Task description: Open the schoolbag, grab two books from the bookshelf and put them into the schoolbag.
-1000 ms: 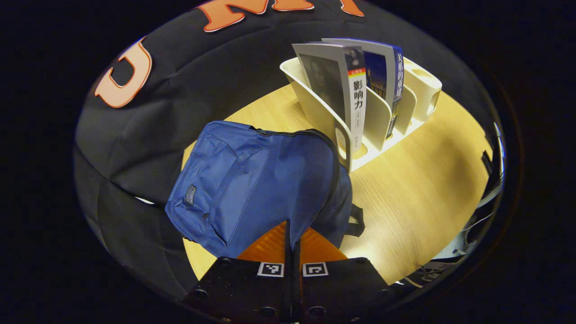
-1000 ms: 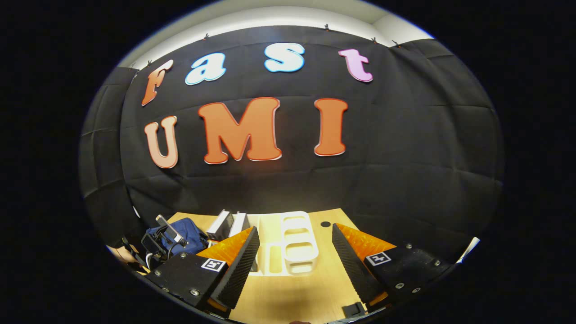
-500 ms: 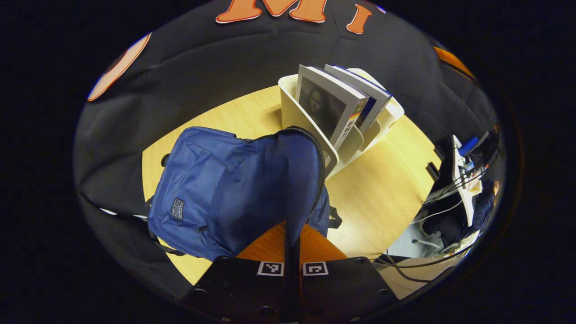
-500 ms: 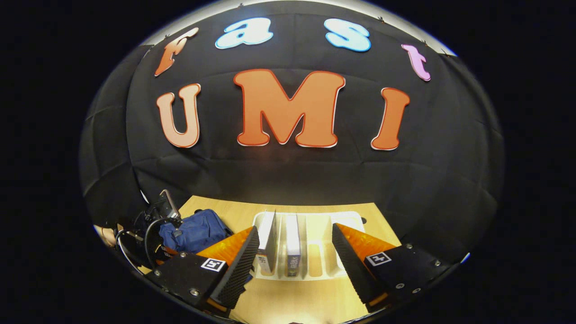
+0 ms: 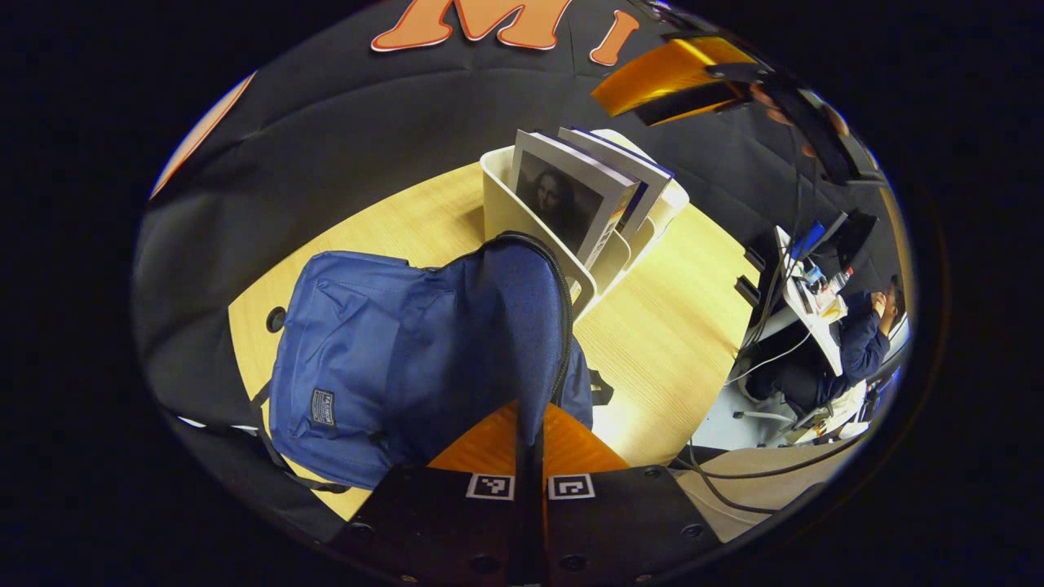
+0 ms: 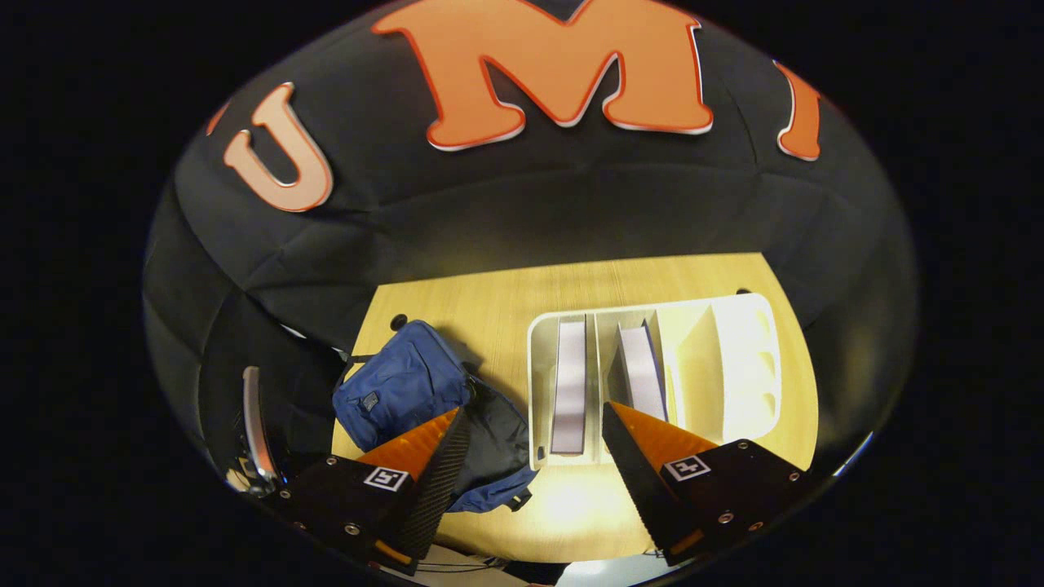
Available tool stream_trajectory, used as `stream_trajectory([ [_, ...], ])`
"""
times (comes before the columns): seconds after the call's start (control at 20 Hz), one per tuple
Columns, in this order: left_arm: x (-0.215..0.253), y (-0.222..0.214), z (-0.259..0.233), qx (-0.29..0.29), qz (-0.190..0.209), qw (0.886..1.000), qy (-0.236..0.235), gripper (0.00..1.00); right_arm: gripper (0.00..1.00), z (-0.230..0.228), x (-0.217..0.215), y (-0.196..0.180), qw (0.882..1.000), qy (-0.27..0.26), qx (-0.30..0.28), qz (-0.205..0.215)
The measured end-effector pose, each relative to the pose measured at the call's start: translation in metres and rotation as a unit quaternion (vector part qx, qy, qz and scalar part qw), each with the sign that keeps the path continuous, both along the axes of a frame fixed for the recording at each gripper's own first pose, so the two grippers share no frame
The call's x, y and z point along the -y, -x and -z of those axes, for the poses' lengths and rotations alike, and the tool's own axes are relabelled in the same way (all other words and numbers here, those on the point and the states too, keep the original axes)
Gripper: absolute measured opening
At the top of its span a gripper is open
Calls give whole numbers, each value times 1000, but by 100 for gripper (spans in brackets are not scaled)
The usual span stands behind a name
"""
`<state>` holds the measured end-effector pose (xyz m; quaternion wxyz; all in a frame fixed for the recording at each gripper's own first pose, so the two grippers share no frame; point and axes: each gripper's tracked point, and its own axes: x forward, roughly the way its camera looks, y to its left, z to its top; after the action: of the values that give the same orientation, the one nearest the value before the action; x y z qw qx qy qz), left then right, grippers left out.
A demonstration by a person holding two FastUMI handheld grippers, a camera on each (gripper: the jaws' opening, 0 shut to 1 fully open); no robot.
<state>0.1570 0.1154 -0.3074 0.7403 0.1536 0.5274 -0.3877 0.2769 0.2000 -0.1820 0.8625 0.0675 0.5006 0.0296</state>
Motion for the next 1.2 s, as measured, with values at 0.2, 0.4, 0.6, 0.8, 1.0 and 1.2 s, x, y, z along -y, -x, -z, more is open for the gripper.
stream_trajectory([
  [0.2,-5,-4,1,-6,16,1000,10,1,98,37,5,-21,999,20,-42,16],
  [0.4,-13,-11,-2,-2,24,1000,13,1,98,70,9,-27,995,47,-85,20],
  [0.6,-19,-14,-5,2,22,1000,18,1,93,97,12,-27,991,58,-117,30],
  [0.8,-27,-17,-5,1,4,1000,28,1,35,98,20,-30,990,57,-115,51],
  [1.0,-32,-19,-3,0,-8,999,31,1,29,75,24,-29,993,62,-84,51],
  [1.2,-30,-17,-3,0,-10,999,31,1,28,14,33,-19,997,48,-31,60],
])
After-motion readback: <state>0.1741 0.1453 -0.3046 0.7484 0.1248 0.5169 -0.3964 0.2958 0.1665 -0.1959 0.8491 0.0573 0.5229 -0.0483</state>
